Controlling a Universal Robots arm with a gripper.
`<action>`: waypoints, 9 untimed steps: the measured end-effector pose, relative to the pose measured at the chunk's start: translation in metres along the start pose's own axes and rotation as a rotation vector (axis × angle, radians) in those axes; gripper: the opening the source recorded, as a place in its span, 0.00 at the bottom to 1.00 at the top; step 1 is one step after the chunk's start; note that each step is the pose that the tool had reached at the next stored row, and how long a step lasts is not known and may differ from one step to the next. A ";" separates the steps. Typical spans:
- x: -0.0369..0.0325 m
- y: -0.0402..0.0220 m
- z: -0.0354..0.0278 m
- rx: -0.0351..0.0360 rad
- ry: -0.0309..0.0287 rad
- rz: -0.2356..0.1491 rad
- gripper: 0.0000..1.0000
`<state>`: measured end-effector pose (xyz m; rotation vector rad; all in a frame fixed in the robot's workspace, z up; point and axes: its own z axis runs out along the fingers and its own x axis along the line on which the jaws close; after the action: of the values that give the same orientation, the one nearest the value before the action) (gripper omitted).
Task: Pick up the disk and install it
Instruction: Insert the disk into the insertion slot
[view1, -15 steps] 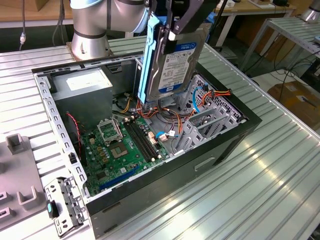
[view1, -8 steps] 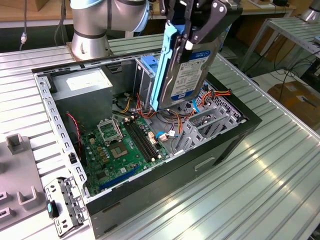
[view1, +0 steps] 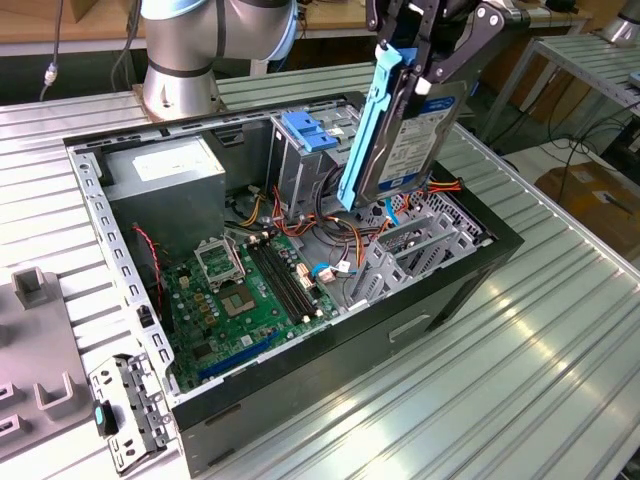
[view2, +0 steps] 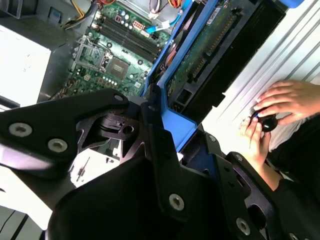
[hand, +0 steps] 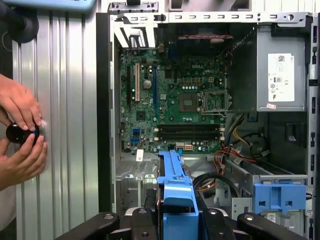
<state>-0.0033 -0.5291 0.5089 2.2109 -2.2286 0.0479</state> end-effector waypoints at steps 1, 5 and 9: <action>0.0000 -0.0003 0.0000 0.0000 0.0001 0.000 0.37; -0.0001 -0.0017 0.0001 0.0000 -0.0001 0.000 0.37; -0.0001 -0.0020 0.0001 0.0000 0.0000 0.000 0.37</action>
<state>-0.0013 -0.5290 0.5089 2.2109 -2.2287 0.0479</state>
